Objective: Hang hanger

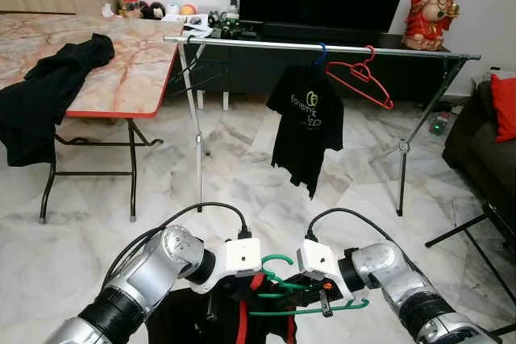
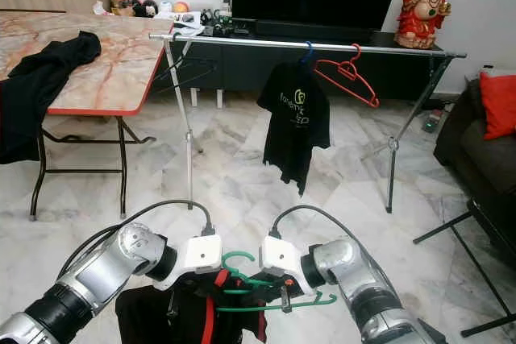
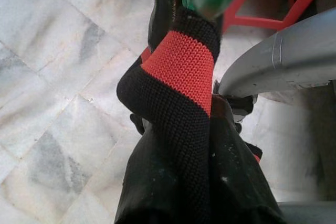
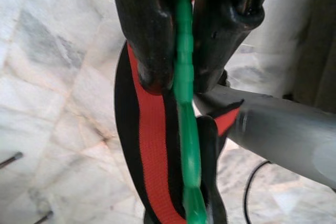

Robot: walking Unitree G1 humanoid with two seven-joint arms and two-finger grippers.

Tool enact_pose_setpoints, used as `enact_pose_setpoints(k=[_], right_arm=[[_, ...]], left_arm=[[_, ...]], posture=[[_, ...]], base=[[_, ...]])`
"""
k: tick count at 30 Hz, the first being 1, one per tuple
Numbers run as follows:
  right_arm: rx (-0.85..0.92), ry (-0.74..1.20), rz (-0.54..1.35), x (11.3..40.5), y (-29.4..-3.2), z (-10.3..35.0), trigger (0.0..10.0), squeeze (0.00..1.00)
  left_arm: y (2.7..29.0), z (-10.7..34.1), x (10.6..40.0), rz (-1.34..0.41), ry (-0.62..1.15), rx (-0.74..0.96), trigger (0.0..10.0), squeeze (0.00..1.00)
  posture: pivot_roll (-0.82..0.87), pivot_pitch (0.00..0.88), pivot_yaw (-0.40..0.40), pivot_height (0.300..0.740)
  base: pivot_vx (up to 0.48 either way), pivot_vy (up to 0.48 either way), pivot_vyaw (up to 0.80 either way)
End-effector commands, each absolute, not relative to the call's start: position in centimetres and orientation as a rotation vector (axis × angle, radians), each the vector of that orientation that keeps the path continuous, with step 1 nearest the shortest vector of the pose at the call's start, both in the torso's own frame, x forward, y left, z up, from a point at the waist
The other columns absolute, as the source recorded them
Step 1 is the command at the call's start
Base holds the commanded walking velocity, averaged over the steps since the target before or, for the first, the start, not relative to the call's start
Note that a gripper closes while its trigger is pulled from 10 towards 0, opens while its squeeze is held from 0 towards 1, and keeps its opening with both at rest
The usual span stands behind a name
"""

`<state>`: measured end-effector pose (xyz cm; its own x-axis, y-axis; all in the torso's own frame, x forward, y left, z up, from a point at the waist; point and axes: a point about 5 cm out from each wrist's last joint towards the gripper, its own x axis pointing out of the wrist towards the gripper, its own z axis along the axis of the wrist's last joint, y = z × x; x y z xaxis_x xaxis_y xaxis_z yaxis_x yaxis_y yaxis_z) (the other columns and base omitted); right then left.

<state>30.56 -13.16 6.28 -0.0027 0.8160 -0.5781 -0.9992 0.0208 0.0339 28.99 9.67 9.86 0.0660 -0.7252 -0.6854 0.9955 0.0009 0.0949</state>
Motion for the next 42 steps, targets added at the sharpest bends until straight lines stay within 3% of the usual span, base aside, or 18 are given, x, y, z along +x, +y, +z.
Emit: enact_pose_setpoints(k=[1,33,34,35,36,37,39,42], right_arm=[[-0.486,0.534,1.487,30.6,-13.7,6.0,0.0,0.0],[-0.428,0.315,1.121,30.6,-12.6,4.3,0.0,0.0],[-0.427,0.314,1.108,30.6,-12.6,4.3,0.0,0.0],[-0.426,0.312,1.093,30.6,-12.6,4.2,0.0,0.0],[-0.415,0.312,1.072,30.5,-12.6,4.0,0.0,0.0],[-0.414,0.315,1.069,30.4,-12.5,3.8,0.0,0.0],[-0.414,0.32,1.069,30.2,-12.3,3.5,0.0,0.0],[-0.409,0.319,1.062,30.0,-12.1,3.4,0.0,0.0]], left_arm=[[9.8,10.9,29.7,-1.434,0.488,0.698,10.0,0.0],[9.8,14.5,30.7,-1.455,0.421,0.836,10.0,0.0],[9.8,14.5,30.7,-1.453,0.423,0.844,10.0,0.07],[9.8,14.6,30.8,-1.455,0.426,0.853,10.0,0.07],[9.7,14.9,30.8,-1.461,0.426,0.86,10.0,0.23],[9.6,15.0,30.8,-1.465,0.422,0.861,10.0,0.61],[9.6,15.2,30.9,-1.466,0.414,0.862,10.0,1.0],[9.7,15.3,30.9,-1.462,0.412,0.868,10.0,1.0]], posture=[[0.09,0.002,-0.096,0.74],[0.13,0.003,-0.074,0.74],[0.13,0.003,-0.073,0.74],[0.13,0.003,-0.073,0.74],[0.14,0.001,-0.073,0.74],[0.14,0.0,-0.072,0.74],[0.14,0.0,-0.071,0.74],[0.15,0.0,-0.07,0.74]], base=[[0.0,0.0,0.0],[0.0,0.0,0.0],[0.0,0.0,0.0],[0.0,0.0,0.0],[0.0,0.0,0.0],[0.0,0.0,0.0],[0.0,0.0,0.0],[0.0,0.0,0.0]])
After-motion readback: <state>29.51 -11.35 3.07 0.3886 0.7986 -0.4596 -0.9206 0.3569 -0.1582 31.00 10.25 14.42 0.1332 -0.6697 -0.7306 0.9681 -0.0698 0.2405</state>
